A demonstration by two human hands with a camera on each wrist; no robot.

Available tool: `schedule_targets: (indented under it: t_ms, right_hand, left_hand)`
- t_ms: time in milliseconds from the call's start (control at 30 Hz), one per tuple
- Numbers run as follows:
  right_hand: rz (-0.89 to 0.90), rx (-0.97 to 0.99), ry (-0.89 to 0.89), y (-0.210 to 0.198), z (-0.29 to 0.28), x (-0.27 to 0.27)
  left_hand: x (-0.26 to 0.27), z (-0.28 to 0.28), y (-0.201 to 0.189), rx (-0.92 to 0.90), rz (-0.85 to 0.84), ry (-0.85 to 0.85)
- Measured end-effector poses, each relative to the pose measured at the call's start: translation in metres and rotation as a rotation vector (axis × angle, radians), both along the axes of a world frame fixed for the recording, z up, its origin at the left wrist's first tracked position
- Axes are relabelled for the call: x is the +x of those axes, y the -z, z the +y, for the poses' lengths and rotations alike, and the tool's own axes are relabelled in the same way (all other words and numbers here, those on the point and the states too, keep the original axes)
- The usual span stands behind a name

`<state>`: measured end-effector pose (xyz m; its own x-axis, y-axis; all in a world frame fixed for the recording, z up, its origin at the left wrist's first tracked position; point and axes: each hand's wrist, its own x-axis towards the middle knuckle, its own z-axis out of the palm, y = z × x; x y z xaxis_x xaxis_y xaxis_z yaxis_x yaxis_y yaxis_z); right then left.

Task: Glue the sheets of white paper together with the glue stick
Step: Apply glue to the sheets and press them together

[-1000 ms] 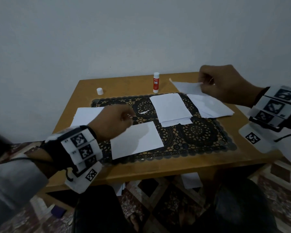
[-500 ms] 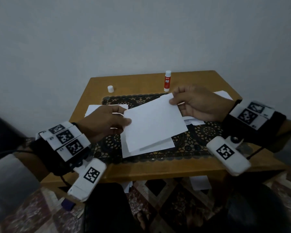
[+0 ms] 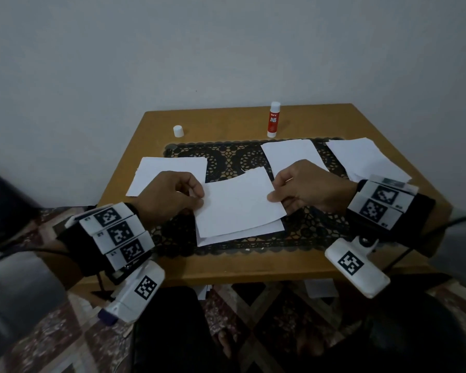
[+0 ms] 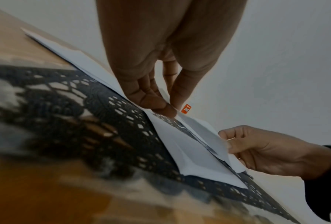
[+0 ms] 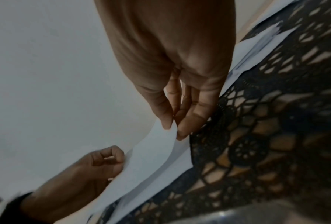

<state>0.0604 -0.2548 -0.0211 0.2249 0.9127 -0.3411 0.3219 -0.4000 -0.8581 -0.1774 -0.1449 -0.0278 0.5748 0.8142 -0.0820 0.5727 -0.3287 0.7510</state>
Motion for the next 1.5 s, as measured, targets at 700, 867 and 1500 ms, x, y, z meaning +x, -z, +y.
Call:
schedule_targets:
  t_ms: [700, 867, 1500]
  right_hand:
    - [-0.346, -0.048, -0.171, 0.006, 0.001, -0.001]
    - [-0.366, -0.041, -0.18, 0.009, 0.002, -0.001]
    - [-0.562, -0.029, -0.24, 0.008, 0.004, -0.008]
  left_hand:
    - [0.0, 0.004, 0.008, -0.042, 0.11, 0.073]
    - [0.001, 0.002, 0.01, -0.048, 0.119, 0.056]
    - [0.006, -0.006, 0.008, 0.153, 0.364, 0.119]
